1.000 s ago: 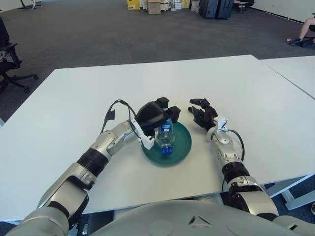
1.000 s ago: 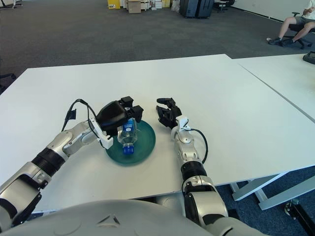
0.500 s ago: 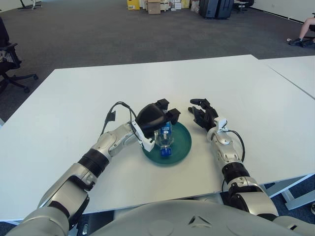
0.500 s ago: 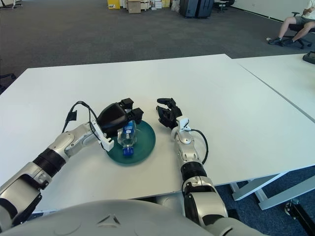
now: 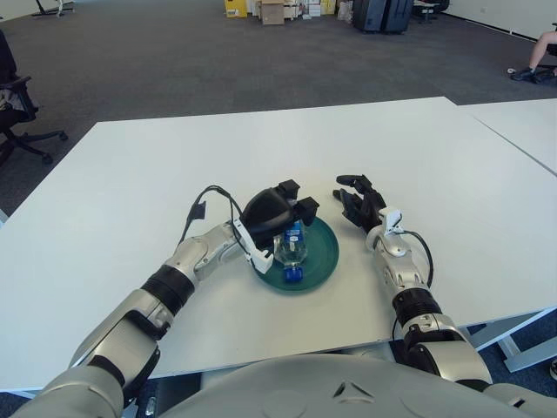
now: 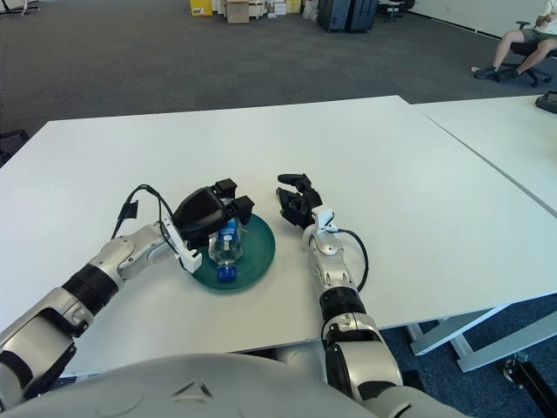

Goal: Put the bottle into the plate.

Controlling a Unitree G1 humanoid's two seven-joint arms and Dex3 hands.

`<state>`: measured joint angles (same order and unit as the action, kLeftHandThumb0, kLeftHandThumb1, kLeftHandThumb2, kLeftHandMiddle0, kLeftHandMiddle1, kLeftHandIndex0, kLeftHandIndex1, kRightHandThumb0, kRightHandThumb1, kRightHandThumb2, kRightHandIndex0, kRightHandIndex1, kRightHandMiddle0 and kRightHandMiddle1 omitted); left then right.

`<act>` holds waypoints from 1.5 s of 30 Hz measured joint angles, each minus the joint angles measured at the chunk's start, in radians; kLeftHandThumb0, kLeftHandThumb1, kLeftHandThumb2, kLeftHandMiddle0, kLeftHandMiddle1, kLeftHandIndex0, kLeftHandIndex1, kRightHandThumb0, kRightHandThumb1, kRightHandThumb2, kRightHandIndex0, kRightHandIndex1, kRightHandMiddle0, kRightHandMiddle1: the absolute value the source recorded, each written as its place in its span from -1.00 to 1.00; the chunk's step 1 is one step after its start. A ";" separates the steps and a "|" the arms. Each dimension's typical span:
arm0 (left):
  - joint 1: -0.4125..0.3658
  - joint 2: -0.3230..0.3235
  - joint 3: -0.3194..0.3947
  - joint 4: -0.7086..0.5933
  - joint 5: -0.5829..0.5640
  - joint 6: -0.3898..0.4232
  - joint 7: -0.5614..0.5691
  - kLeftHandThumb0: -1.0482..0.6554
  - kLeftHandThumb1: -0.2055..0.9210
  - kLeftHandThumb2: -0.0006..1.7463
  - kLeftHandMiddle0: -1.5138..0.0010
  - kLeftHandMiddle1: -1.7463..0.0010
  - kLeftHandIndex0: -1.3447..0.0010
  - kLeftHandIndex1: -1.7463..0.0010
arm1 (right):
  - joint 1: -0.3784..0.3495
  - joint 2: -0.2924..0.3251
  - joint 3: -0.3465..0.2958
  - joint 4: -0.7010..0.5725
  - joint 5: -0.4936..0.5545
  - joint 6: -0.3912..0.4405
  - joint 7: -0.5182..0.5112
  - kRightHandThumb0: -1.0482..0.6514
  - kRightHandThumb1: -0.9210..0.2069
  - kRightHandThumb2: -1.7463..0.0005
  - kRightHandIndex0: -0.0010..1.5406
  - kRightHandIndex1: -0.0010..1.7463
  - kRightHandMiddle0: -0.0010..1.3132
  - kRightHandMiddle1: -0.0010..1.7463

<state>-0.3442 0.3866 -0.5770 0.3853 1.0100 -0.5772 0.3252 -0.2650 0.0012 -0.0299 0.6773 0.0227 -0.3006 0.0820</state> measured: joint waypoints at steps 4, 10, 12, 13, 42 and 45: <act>0.000 0.000 -0.004 -0.004 -0.001 -0.006 0.000 0.23 -0.40 0.72 -0.04 -0.88 0.22 -1.00 | 0.000 0.000 -0.001 -0.001 0.000 0.003 0.000 -0.32 -0.69 0.15 -0.50 -0.41 -0.70 0.31; 0.000 0.000 -0.005 -0.016 -0.008 -0.015 -0.002 0.23 -0.38 0.71 -0.04 -0.88 0.23 -1.00 | 0.000 0.004 -0.006 -0.008 0.001 0.013 0.000 -0.31 -0.69 0.15 -0.50 -0.41 -0.70 0.31; 0.000 0.001 -0.005 -0.020 -0.013 -0.018 -0.006 0.23 -0.37 0.70 -0.03 -0.87 0.24 -1.00 | 0.001 0.007 -0.008 -0.010 0.001 0.015 0.000 -0.32 -0.68 0.14 -0.49 -0.41 -0.69 0.31; 0.000 0.001 -0.005 -0.021 -0.016 -0.020 -0.008 0.23 -0.37 0.70 -0.03 -0.87 0.24 -1.00 | 0.001 0.009 -0.008 -0.012 0.001 0.016 0.000 -0.32 -0.68 0.14 -0.49 -0.41 -0.69 0.31; 0.010 -0.025 0.016 -0.030 -0.046 -0.043 0.055 0.22 -0.24 0.64 0.10 -0.98 0.31 -1.00 | 0.008 0.013 -0.008 -0.021 0.001 0.019 0.000 -0.31 -0.69 0.14 -0.49 -0.38 -0.69 0.32; 0.011 -0.026 0.017 -0.029 -0.044 -0.044 0.082 0.22 -0.30 0.69 0.08 -0.99 0.27 -1.00 | 0.009 0.014 -0.008 -0.024 0.001 0.019 0.001 -0.31 -0.70 0.13 -0.49 -0.38 -0.70 0.32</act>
<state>-0.3334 0.3604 -0.5598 0.3565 0.9661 -0.6212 0.4067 -0.2560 0.0149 -0.0376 0.6538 0.0239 -0.2813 0.0830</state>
